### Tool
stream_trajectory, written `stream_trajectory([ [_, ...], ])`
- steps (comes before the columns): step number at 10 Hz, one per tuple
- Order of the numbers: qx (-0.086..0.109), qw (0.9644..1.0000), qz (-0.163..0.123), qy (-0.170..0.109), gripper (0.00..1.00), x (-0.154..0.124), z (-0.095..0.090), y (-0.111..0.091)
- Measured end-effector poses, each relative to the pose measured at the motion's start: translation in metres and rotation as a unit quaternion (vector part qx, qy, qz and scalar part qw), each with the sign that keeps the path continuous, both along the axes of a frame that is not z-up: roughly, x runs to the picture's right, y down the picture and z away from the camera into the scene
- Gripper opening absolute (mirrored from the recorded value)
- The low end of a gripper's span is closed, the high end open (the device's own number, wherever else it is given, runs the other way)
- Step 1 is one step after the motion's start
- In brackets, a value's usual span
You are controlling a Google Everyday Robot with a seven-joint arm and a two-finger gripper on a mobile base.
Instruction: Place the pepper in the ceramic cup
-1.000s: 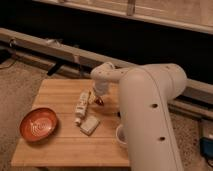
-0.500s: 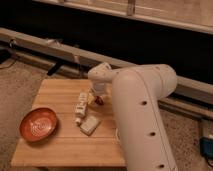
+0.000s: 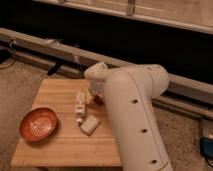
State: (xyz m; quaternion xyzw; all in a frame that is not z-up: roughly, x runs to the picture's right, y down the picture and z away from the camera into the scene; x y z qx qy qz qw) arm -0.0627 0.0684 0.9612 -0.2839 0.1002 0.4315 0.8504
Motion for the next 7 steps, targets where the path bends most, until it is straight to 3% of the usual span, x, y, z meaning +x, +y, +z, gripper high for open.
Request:
stream_trajectory([
  [1,-0.003,1.0000,-0.004,-0.002,0.74,-0.0023,0.0020,-0.0001],
  [5,-0.018,0.9997,0.003,-0.015,0.32,-0.0019,0.0039,-0.0065],
  [7,-0.020,0.9996,0.011,-0.018,0.12,0.0052,-0.0045,-0.0076],
])
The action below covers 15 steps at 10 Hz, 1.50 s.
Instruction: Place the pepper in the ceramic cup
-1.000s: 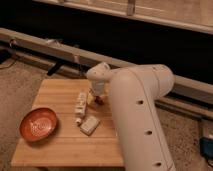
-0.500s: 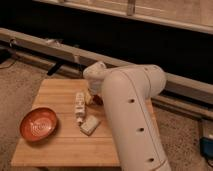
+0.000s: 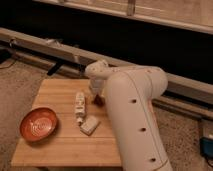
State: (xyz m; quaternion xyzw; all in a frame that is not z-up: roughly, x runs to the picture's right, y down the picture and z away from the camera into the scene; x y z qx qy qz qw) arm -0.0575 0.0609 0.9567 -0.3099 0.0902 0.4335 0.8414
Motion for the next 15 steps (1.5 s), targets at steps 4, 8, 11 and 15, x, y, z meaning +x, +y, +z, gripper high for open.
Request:
stream_trajectory([
  [4,0.023,0.9979,0.052,-0.029,0.00,0.024,-0.056,-0.024],
  [8,0.055,0.9898,0.116,-0.062,0.00,0.079,-0.140,-0.036],
  [11,0.069,0.9812,0.162,-0.079,0.00,0.117,-0.198,-0.019],
  [15,0.064,0.9730,0.202,-0.091,0.00,0.124,-0.241,0.016],
])
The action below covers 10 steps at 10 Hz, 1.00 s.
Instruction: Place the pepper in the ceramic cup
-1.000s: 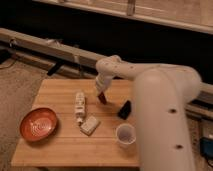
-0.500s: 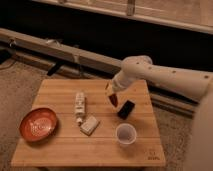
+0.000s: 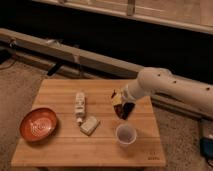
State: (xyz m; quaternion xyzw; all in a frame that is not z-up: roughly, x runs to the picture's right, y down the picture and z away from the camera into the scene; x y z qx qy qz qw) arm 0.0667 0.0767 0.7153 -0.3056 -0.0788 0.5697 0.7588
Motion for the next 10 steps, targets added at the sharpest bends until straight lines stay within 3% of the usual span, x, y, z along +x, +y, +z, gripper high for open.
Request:
stream_trajectory([
  [5,-0.026,0.9985,0.047,0.012,0.02,0.019,-0.010,0.043],
  [6,-0.029,0.9979,0.055,0.016,0.08,0.023,-0.009,0.050],
  [10,-0.032,0.9944,0.095,0.033,0.48,0.042,-0.005,0.068],
])
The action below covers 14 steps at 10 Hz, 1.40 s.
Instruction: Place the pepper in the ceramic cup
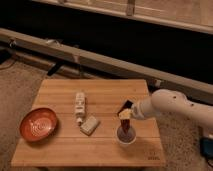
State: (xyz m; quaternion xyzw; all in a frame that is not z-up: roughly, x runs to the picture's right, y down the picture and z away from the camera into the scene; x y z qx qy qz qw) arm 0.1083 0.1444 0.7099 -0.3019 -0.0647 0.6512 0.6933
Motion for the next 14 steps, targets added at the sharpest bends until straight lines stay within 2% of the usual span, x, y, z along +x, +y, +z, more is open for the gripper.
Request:
stream_trajectory([
  [1,0.002,1.0000,0.007,0.003,0.60,0.004,-0.001,0.001],
  [3,0.005,0.9998,0.016,0.006,0.78,0.008,-0.003,0.001],
  [10,0.014,0.9991,0.038,-0.006,0.80,0.011,-0.010,-0.004],
  [13,0.007,0.9975,0.070,-0.009,0.80,0.001,0.002,-0.013],
  [14,0.007,0.9974,0.072,-0.009,0.80,0.001,0.002,-0.014],
])
